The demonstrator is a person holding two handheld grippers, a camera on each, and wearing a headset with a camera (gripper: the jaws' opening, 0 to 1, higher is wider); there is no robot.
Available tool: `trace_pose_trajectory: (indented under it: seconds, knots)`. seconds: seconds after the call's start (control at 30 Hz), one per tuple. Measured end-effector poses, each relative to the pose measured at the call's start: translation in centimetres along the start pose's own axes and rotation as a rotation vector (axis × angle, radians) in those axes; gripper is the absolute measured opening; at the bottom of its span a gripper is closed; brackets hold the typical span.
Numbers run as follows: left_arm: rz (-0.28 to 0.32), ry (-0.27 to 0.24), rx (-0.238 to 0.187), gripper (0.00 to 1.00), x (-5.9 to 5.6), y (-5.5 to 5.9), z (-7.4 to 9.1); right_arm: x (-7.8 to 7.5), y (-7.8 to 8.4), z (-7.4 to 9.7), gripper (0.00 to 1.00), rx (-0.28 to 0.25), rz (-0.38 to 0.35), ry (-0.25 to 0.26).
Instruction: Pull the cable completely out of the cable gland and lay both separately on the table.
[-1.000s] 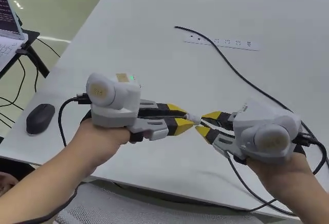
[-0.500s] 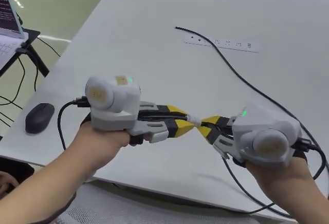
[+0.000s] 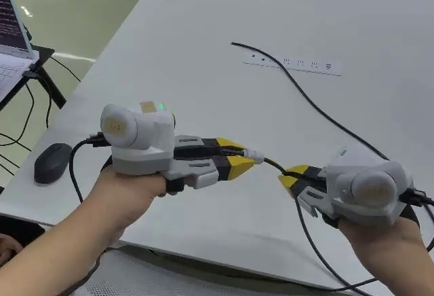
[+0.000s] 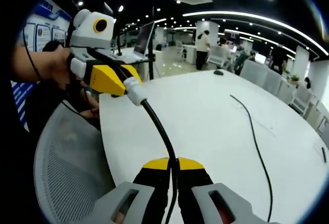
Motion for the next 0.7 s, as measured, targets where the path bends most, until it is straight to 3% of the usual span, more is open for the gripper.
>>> trace_pose_trajectory:
  seconds: [0.23,0.43,0.7]
  knots:
    - [0.007,-0.004,-0.01,0.14,0.2,-0.2,0.0,-1.4,2.8,0.5,0.0,0.036,-0.113,0.026]
    - [0.015,-0.001,-0.014,0.14,0.4,0.0,-0.2,-1.9,4.8,0.9,0.0,0.063,-0.145,0.042]
    - [0.031,0.006,-0.011,0.15,0.7,0.6,-0.2,-2.2,5.5,1.2,0.0,0.078,-0.162,0.058]
Point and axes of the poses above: the centre of the closed fingertips' face, and the gripper's own axes: z roughly backward along the fingers, x roughly to its left, y roughly out of its underside, the point moved 3 cm from there along z, roughly backward along the fingers, and after that the axes turned 8 degrees about z, right-handed, at the moved point
